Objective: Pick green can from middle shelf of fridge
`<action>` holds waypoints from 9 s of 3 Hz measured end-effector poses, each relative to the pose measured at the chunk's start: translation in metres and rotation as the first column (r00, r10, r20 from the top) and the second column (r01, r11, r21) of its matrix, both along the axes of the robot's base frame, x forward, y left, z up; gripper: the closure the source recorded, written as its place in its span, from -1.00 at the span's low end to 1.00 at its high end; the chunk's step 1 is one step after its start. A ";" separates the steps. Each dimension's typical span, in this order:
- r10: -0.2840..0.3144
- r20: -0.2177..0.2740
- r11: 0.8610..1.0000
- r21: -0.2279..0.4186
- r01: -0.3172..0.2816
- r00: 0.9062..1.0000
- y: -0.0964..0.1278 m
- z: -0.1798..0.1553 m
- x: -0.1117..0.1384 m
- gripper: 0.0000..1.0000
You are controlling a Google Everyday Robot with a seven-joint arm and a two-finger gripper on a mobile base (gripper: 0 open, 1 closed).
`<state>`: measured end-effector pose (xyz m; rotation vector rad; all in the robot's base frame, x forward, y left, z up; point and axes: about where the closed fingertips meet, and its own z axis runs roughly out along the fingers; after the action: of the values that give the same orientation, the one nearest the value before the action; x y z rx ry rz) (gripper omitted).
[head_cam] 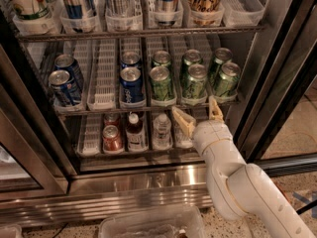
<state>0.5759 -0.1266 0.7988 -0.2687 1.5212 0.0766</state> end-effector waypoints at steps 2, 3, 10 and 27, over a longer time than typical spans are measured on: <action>0.000 0.029 0.999 0.038 -0.001 1.000 -0.003 0.016 0.019 -0.34; -0.011 0.045 0.999 0.051 0.009 0.999 -0.010 0.024 0.027 -0.46; 0.000 0.063 0.998 0.062 -0.003 0.998 -0.016 0.032 0.082 0.28; 0.807 -0.167 0.582 0.067 -0.810 0.566 0.092 0.086 -0.150 1.00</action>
Offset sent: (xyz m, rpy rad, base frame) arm 0.0289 -0.0089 0.0261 0.0612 -0.0486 -0.0070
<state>0.4254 -0.0346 0.8847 -1.0030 1.4580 0.8565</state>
